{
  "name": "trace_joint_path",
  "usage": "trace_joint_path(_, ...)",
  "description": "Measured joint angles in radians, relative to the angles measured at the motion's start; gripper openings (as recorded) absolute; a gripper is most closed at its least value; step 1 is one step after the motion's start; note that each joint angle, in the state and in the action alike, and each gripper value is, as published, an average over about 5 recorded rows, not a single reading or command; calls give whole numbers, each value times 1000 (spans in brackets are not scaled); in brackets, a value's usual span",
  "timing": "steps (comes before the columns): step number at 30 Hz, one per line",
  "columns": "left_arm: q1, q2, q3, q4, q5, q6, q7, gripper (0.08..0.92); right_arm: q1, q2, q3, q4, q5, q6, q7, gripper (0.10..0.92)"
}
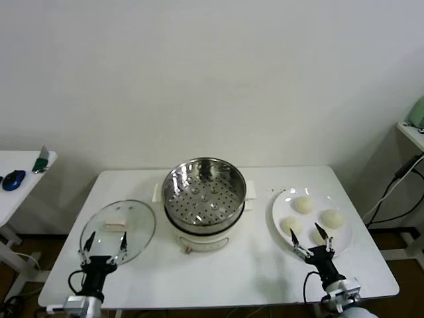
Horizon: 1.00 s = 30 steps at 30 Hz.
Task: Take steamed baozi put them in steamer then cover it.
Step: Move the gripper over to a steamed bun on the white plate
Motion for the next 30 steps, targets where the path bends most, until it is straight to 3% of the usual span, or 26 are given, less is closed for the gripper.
trace_joint_path(7, 3, 3, 11, -2, 4, -2, -11, 823, 58, -65, -8, -3, -30, -61, -49, 823)
trace_joint_path(16, 21, 14, 28, -13, 6, -15, -29, 823, 274, -290, -149, -64, -99, -239, -237, 823)
trace_joint_path(23, 26, 22, 26, -18, -2, -19, -34, 823, 588, -461, -409, -182, -150, -302, -457, 823)
trace_joint_path(30, 21, 26, 17, -11, -12, -16, -35, 823, 999, -537, -772, -343, -192, -303, -677, 823)
